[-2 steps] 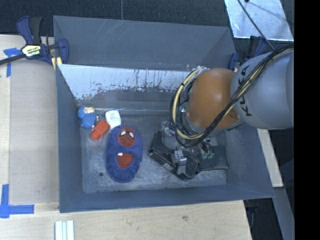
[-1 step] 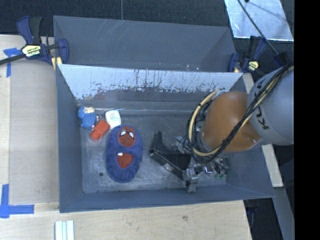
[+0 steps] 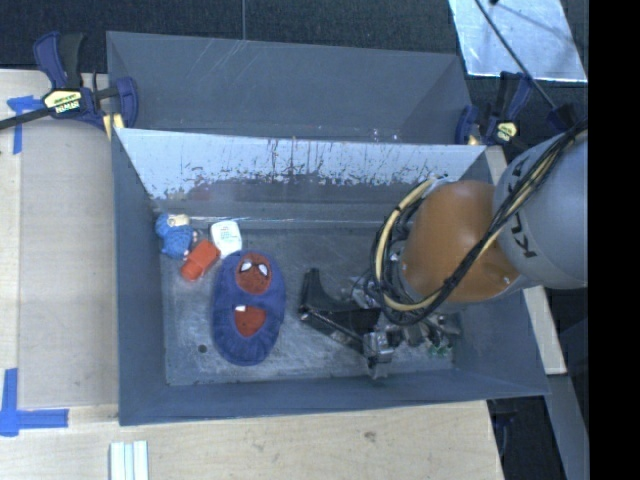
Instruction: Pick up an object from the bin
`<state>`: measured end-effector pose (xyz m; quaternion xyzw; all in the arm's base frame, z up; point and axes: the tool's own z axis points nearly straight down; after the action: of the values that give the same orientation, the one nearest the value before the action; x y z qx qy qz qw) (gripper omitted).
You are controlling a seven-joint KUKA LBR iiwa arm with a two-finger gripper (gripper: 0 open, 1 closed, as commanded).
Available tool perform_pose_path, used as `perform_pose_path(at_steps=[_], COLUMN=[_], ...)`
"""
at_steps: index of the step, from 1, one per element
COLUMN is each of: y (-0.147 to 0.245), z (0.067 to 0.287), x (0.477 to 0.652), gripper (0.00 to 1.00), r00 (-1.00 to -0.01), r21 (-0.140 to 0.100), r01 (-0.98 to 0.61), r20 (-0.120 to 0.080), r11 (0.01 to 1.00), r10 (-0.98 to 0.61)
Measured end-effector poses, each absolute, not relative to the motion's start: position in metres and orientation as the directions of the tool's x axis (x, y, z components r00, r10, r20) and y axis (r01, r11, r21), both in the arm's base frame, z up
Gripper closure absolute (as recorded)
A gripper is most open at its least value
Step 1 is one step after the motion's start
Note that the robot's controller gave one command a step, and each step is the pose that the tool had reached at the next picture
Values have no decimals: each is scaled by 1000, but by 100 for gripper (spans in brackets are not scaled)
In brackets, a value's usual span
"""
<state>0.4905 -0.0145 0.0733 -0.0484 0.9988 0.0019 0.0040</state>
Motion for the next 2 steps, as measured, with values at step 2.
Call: perform_pose_path(at_steps=[2], y=[-62], z=[90], x=[558], gripper=[100], r00=[-999], r21=[-2], r01=[36], r20=[-1], r11=[999], r10=[36])
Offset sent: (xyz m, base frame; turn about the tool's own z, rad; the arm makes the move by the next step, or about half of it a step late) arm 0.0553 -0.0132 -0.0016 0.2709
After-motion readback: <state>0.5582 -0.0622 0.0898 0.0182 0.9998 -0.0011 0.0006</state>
